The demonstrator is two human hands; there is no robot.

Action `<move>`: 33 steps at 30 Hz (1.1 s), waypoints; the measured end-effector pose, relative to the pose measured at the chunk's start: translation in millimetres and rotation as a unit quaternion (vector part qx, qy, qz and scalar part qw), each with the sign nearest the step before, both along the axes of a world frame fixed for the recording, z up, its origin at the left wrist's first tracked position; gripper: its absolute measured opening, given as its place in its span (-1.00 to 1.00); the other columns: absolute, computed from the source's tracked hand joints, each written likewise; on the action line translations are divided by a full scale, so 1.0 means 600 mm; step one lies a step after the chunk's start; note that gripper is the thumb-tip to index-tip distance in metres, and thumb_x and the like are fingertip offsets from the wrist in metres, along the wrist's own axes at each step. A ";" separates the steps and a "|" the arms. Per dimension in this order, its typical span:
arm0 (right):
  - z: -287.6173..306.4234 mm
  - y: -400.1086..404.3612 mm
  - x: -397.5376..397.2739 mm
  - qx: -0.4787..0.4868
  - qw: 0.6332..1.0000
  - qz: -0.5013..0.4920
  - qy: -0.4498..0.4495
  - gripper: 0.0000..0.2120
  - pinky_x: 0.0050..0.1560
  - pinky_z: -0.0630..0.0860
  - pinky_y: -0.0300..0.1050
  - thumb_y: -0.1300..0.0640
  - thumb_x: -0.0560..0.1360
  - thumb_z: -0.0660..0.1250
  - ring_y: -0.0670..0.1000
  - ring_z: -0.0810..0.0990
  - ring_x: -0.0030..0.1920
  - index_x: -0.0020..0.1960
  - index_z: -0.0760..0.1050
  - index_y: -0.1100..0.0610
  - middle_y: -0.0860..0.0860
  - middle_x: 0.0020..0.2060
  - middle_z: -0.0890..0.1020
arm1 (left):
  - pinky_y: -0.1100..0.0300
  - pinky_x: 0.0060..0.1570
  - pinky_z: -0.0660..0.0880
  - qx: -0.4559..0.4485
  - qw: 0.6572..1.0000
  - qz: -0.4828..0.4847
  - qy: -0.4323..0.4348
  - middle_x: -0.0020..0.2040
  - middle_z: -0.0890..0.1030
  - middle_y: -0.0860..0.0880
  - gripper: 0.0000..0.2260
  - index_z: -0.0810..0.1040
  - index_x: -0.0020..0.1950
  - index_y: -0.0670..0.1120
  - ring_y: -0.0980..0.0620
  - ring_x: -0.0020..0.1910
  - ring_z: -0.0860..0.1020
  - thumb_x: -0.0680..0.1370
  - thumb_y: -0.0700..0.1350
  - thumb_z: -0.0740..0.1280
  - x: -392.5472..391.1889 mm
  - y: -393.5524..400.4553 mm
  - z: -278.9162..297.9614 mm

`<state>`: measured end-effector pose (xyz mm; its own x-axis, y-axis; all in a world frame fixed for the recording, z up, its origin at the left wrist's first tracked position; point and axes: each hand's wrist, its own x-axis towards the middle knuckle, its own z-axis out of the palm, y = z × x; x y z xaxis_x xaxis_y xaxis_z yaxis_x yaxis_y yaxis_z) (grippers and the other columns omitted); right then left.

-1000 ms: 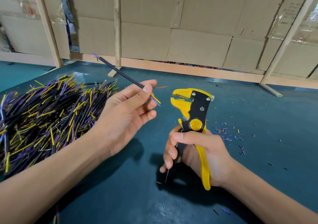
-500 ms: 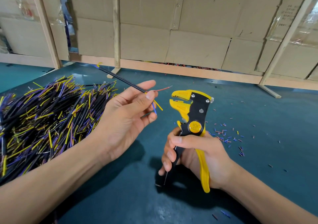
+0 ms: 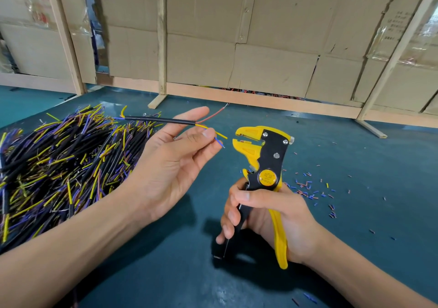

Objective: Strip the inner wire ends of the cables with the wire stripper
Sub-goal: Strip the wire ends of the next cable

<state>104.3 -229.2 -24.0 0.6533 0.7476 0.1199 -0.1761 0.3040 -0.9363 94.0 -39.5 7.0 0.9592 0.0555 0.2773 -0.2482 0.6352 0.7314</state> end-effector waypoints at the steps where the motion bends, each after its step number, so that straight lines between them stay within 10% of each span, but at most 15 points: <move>1: -0.001 0.002 0.000 -0.002 1.000 -0.015 0.001 -0.85 -0.09 0.58 0.26 0.18 0.48 0.39 0.22 0.59 -0.31 -0.14 0.52 0.29 0.21 -0.31 0.54 | 0.19 -0.03 0.60 0.006 1.000 0.004 0.000 -0.23 0.62 -0.07 -0.69 0.70 0.11 -0.10 0.03 -0.21 0.63 0.42 -0.33 0.41 0.000 -0.001 0.000; 15: -0.003 0.012 0.010 0.027 0.967 -0.251 -0.024 -0.91 -0.15 0.63 0.24 0.19 0.43 0.45 0.26 0.62 -0.33 -0.18 0.65 0.22 0.26 -0.29 0.61 | 0.14 -0.01 0.60 0.138 0.989 -0.029 -0.053 -0.20 0.65 -0.10 -0.83 0.70 -0.04 -0.13 -0.08 -0.19 0.64 0.39 -0.28 0.48 -0.001 -0.024 -0.034; 33: 0.007 -0.007 0.026 0.090 0.976 -0.199 -0.006 -0.95 -0.15 0.61 0.20 0.27 0.41 0.40 0.18 0.60 -0.31 -0.19 0.64 0.18 0.15 -0.34 0.57 | 0.13 -0.14 0.55 0.192 0.944 -0.256 -0.074 0.18 0.64 -0.24 -0.53 0.65 0.22 -0.14 -0.16 0.10 0.63 0.46 -0.50 0.19 0.010 0.015 -0.034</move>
<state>119.7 -233.2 -19.8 0.8853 0.4012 0.2349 -0.0003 0.5057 -0.8627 99.9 -30.6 -13.4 0.7816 -0.5374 0.3167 -0.0982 0.3954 0.9133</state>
